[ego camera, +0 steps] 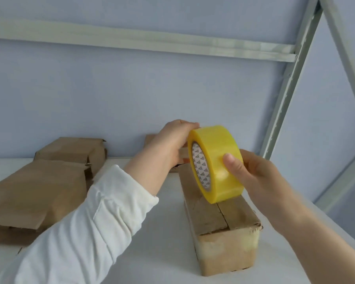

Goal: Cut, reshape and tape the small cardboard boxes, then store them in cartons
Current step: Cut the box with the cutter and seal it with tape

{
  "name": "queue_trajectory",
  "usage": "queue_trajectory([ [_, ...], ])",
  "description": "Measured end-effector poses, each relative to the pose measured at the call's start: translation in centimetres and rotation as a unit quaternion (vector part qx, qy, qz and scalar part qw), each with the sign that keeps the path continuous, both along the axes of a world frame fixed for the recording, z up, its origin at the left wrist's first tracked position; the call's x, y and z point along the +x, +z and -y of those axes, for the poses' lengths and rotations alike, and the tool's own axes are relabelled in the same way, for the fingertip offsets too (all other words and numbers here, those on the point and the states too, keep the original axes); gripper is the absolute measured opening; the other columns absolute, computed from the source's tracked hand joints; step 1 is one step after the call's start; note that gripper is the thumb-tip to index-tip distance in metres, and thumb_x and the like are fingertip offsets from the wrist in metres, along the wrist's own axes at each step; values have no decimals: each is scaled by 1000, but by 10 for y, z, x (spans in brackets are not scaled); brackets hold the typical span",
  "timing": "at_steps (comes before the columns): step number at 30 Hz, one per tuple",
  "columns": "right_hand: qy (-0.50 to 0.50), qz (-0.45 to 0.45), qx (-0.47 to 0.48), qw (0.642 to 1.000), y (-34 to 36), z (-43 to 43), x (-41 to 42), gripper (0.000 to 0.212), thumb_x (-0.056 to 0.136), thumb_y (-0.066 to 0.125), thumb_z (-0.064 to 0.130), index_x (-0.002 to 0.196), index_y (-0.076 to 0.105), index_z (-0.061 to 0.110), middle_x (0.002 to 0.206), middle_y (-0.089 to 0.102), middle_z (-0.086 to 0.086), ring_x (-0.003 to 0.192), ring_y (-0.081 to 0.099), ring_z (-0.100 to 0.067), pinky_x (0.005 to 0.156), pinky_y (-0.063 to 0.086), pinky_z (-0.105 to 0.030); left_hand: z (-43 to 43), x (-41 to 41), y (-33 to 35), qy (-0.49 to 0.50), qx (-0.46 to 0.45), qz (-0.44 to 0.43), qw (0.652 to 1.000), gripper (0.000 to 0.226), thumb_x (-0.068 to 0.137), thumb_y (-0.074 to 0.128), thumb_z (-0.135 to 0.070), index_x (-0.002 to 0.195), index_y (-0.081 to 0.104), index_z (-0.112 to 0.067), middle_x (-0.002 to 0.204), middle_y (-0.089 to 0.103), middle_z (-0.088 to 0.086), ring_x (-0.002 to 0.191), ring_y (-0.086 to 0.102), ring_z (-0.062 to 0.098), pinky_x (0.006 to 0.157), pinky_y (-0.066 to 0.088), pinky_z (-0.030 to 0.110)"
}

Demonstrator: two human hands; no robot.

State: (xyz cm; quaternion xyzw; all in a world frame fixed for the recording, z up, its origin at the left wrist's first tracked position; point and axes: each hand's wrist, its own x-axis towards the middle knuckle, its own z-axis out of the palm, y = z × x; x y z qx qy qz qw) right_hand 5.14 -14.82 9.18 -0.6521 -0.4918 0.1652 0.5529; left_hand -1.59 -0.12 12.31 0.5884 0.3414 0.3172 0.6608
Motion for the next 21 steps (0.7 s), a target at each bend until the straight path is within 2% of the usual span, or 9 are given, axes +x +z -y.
queue_trajectory([
  [3,-66,-22,-10,997,-3,-5,4,56,54,44,69,75,66,23,89,67,-12,77,60,-25,85,47,-28,-19,18,-13,-52,-21,-4,998,14,87,61,-19,79,51,-20,75,55,0,82,56,21,72,50,35],
  [7,-121,-65,-9,991,-2,-12,14,60,62,41,65,83,67,15,96,70,-12,97,64,-25,78,46,-23,-32,40,-17,-111,-20,-34,993,15,84,64,-15,72,56,-16,59,56,-1,63,53,17,62,50,29],
  [9,-141,-100,7,985,-6,-11,18,60,64,39,62,91,65,15,96,68,-11,90,66,-11,74,52,-21,-34,50,-23,-123,-27,-44,991,21,85,62,-15,65,55,-15,57,54,0,58,50,16,57,45,27],
  [11,-123,-119,43,984,-14,-7,13,58,71,47,62,112,58,22,98,67,1,78,65,6,60,51,-10,-34,57,-27,-126,-25,-42,991,23,87,59,-13,64,55,-15,62,54,2,59,50,16,55,45,26],
  [13,-113,-44,60,991,-30,-7,11,73,71,68,62,132,41,31,112,61,16,96,61,9,71,51,-12,-39,62,-29,-117,-4,-38,992,20,87,57,-10,68,56,-17,67,55,2,64,53,15,55,47,24],
  [15,-132,21,64,989,-38,-13,11,82,65,75,54,132,31,40,112,55,32,105,56,8,80,52,-19,-48,63,-32,-88,32,-34,995,18,88,57,-9,72,57,-18,71,59,0,66,55,11,57,47,22],
  [17,-138,-3,101,985,-36,-21,9,68,69,72,49,121,28,49,94,61,35,89,63,7,68,53,-16,-53,63,-36,-64,92,-51,992,17,88,57,-8,74,58,-18,73,61,0,64,55,8,60,45,20],
  [19,-176,-39,152,972,-30,-27,9,52,65,60,49,109,34,49,79,66,23,69,63,3,55,51,-15,-52,64,-44,-74,125,-85,986,17,88,57,-9,74,58,-18,70,60,-3,61,55,5,60,43,20],
  [21,-221,-45,181,957,-26,-31,11,42,64,59,54,102,42,46,76,61,21,63,58,4,51,46,-13,-50,64,-55,-87,114,-100,985,16,87,57,-9,73,57,-17,68,60,-4,57,57,4,62,45,19],
])
